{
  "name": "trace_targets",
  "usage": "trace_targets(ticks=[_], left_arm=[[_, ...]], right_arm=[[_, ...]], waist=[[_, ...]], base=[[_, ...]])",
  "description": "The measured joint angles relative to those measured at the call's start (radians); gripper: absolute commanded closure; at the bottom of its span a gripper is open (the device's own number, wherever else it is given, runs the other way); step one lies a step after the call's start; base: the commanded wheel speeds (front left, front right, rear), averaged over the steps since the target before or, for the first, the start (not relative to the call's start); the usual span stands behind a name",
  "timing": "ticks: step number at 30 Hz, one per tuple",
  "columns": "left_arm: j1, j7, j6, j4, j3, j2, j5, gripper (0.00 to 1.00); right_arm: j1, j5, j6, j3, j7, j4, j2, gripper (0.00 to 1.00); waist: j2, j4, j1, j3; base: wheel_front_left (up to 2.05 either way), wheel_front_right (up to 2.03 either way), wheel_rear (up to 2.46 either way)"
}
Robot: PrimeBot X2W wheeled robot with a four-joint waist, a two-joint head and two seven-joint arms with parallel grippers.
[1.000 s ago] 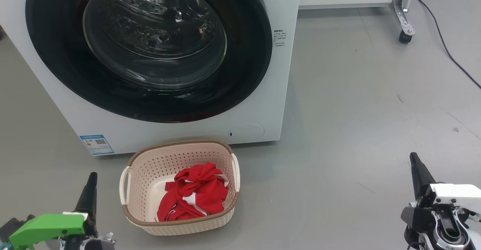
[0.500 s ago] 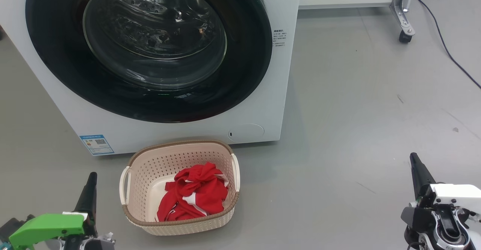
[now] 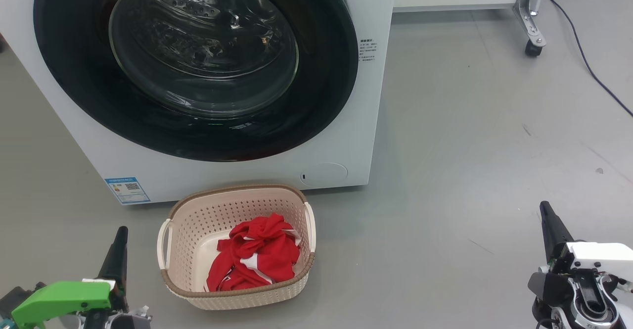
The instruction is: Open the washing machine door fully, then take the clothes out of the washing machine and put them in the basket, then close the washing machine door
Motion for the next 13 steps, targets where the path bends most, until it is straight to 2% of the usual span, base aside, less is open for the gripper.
trace_targets(ticks=[13], left_arm=[[0.0,0.0,0.0,0.0,0.001,0.0,0.0,1.0]], right_arm=[[0.0,0.0,0.0,-0.002,0.0,0.0,0.001,1.0]], waist=[[0.0,0.0,0.0,0.0]], base=[[0.0,0.0,0.0]])
